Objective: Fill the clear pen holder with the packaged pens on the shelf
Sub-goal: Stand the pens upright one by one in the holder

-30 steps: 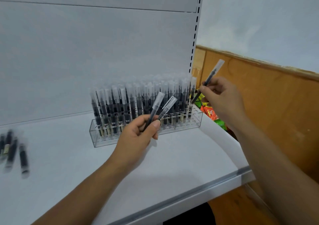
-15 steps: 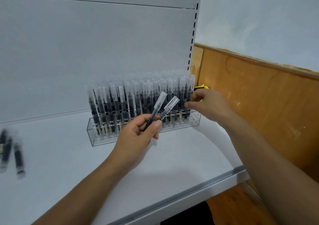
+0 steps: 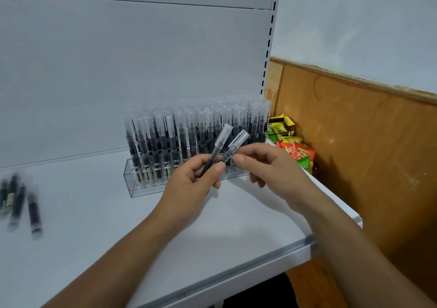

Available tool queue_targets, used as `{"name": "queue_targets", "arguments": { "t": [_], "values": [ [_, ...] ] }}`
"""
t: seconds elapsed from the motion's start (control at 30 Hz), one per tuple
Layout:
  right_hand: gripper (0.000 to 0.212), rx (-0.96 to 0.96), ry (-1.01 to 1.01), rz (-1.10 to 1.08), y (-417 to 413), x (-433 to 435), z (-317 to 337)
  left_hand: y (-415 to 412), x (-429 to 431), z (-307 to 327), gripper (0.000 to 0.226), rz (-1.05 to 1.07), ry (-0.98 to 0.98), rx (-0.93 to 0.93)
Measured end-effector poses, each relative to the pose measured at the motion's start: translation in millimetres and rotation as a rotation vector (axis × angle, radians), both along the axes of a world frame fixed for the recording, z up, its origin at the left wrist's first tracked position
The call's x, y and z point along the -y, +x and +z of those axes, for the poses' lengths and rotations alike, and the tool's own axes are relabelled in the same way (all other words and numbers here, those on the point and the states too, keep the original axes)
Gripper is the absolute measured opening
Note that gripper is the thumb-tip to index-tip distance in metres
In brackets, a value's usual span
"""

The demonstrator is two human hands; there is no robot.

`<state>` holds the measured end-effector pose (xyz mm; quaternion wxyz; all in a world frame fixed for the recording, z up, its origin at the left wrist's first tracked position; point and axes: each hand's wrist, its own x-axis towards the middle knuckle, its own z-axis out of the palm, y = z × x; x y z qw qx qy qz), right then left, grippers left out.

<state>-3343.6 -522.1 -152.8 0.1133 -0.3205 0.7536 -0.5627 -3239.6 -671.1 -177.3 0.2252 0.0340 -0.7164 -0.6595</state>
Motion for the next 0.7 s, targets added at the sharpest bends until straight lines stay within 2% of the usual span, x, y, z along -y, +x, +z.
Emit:
{"name": "queue_targets", "arguments": {
  "t": [0.23, 0.33, 0.4, 0.53, 0.7],
  "values": [
    [0.015, 0.074, -0.196, 0.044, 4, 9, 7, -2, 0, -1, 0.022, -0.005, 0.013, 0.016],
    [0.013, 0.148, -0.352, -0.068, -11, -1, 22, -4, 2, -3, 0.03, -0.031, 0.129, 0.018],
    [0.011, 0.114, -0.41, -0.196, -23, -10, 33, -5, 3, -5, 0.034, -0.028, 0.16, 0.012],
    [0.011, -0.119, -0.268, -0.381, -46, -27, 43, -5, 4, -6, 0.036, -0.042, 0.155, 0.0],
    [0.01, -0.303, -0.105, -0.456, -63, -26, 40, -6, 4, -7, 0.038, -0.046, 0.163, -0.006]
  ]
}}
